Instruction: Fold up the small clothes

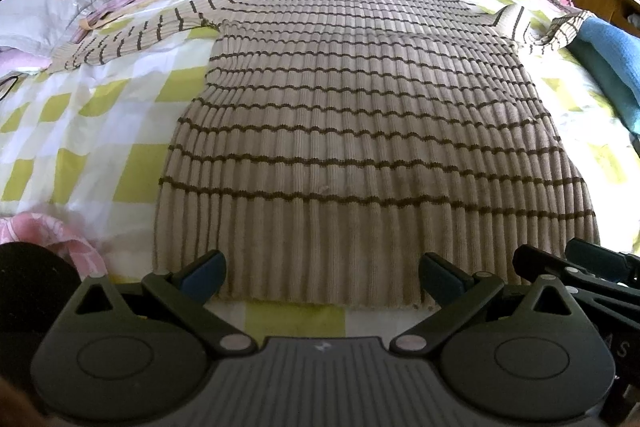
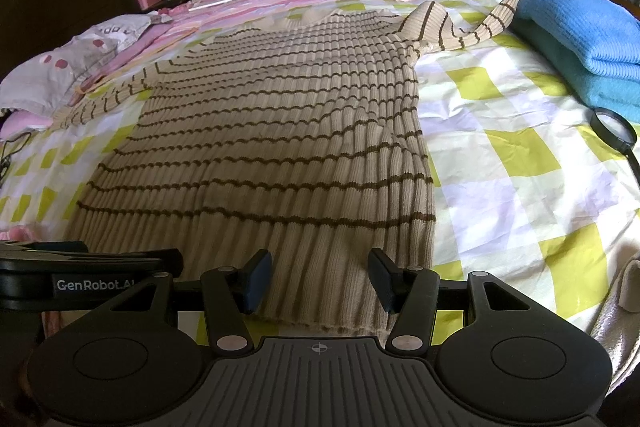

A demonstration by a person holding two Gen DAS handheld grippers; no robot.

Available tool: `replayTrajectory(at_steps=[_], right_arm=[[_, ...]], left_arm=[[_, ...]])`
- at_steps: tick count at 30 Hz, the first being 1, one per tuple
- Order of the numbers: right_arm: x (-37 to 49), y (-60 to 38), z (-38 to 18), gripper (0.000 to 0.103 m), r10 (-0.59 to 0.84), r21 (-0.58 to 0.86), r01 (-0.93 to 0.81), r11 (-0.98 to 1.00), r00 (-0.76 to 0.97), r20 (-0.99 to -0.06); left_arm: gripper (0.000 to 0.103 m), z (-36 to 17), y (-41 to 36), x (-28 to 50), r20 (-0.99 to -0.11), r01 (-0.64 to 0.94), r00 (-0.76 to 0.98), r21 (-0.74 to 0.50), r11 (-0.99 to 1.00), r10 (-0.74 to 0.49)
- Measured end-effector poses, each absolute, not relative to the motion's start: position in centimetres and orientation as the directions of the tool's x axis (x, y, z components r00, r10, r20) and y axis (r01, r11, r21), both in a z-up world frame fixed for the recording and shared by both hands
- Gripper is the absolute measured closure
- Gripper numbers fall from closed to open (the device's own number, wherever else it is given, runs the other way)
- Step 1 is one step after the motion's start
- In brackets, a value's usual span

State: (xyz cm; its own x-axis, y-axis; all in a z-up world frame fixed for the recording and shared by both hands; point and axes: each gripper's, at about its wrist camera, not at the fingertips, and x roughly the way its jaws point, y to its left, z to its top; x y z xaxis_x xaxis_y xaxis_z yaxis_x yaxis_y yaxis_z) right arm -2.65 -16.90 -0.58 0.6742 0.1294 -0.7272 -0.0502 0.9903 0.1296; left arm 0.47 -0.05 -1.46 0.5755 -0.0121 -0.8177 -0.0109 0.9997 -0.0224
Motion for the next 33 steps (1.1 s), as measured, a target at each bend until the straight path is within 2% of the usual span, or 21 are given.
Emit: replayTrajectory(at_steps=[33], right_arm=[[0.1, -16.3, -0.2, 0.049, 0.149, 0.148, -0.059, 0.987, 0.672, -0.725]], left_arm=[[0.0, -1.3, 0.3, 3.4, -0.818, -0.036, 0.575, -0.028, 0.999, -0.002]])
